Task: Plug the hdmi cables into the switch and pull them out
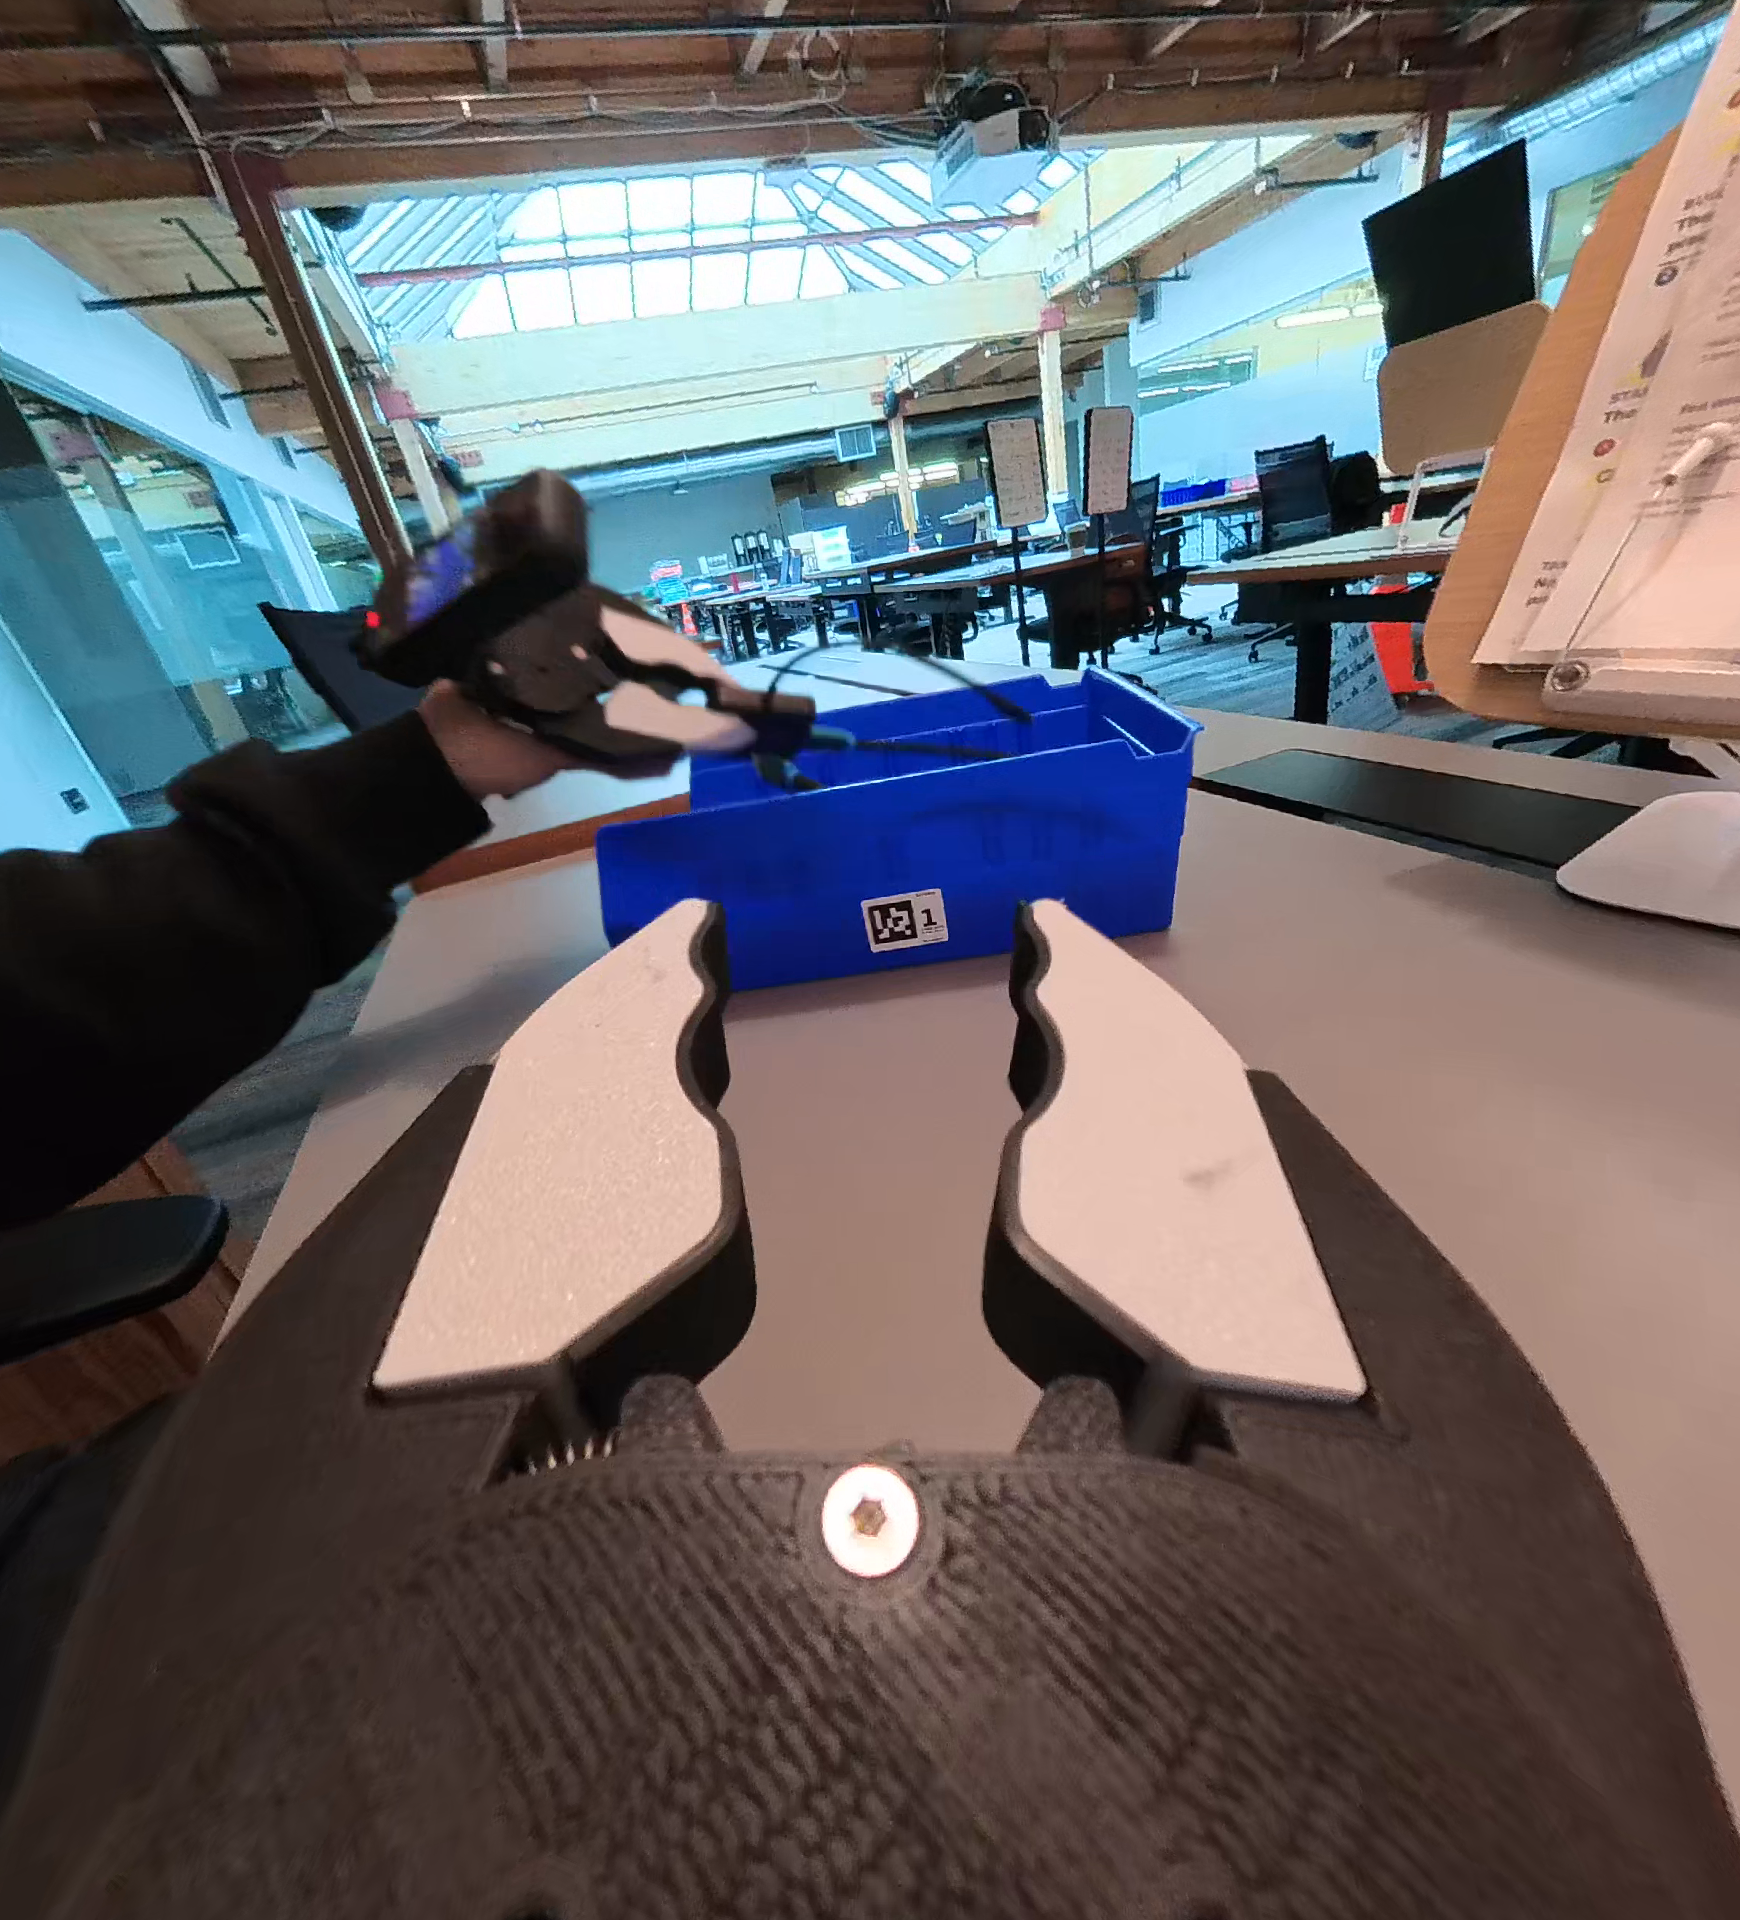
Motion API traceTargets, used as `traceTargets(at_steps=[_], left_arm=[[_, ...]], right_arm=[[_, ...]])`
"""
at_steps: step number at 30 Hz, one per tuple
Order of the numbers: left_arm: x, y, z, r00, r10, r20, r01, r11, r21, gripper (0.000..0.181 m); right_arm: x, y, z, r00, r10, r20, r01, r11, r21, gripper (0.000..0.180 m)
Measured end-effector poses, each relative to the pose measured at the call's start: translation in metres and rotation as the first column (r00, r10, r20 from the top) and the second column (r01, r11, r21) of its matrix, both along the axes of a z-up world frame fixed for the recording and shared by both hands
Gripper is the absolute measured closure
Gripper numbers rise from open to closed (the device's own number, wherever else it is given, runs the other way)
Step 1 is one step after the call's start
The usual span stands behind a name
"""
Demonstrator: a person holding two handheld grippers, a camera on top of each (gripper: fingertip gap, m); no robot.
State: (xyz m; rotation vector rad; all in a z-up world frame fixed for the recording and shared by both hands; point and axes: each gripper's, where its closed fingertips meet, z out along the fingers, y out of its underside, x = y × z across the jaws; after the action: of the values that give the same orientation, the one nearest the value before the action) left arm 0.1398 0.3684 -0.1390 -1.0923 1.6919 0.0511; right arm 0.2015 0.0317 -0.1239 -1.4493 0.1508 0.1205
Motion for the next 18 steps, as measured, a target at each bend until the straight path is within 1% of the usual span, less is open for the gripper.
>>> traceTargets(at_steps=[1,3,4,7,8,10,12,14,16,18], left_arm=[[-0.003,-0.007,0.024,0.998,-0.026,0.056,0.02,0.994,0.108,0.167],[-0.011,-0.027,0.065,0.985,-0.102,0.138,0.058,0.955,0.291,0.167],[-0.015,-0.04,0.083,0.975,-0.153,0.16,0.082,0.921,0.38,0.167],[-0.029,-0.085,0.119,0.937,-0.31,0.161,0.158,0.787,0.596,0.167],[-0.033,-0.099,0.125,0.926,-0.347,0.15,0.171,0.738,0.653,0.167],[-0.04,-0.129,0.131,0.901,-0.422,0.097,0.207,0.616,0.76,0.167],[-0.045,-0.156,0.132,0.881,-0.471,0.047,0.225,0.504,0.834,0.167],[-0.048,-0.185,0.134,0.854,-0.521,0.01,0.227,0.388,0.893,0.167],[-0.053,-0.219,0.136,0.797,-0.604,-0.015,0.234,0.285,0.93,0.168],[-0.061,-0.257,0.143,0.74,-0.672,-0.039,0.199,0.162,0.967,0.168]], right_arm=[[-0.003,0.0,0.002,1.0,0.008,0.014,-0.008,1.0,0.009,0.126],[-0.01,-0.001,0.006,0.998,0.028,0.065,-0.03,0.999,0.024,0.125],[-0.012,-0.001,0.008,0.995,0.025,0.097,-0.027,0.999,0.023,0.124],[-0.019,-0.003,0.022,0.983,-0.02,0.184,0.014,0.999,0.031,0.123],[-0.025,-0.003,0.031,0.976,-0.033,0.214,0.027,0.999,0.03,0.123],[-0.042,-0.004,0.051,0.963,-0.04,0.266,0.037,0.999,0.019,0.123],[-0.065,-0.005,0.072,0.959,-0.03,0.282,0.034,0.999,-0.01,0.118],[-0.096,-0.012,0.098,0.958,-0.002,0.287,0.001,1.0,0.003,0.12],[-0.121,-0.022,0.12,0.959,0.009,0.283,-0.019,0.999,0.033,0.122],[-0.133,-0.033,0.129,0.973,0.028,0.231,-0.036,0.999,0.03,0.122]])
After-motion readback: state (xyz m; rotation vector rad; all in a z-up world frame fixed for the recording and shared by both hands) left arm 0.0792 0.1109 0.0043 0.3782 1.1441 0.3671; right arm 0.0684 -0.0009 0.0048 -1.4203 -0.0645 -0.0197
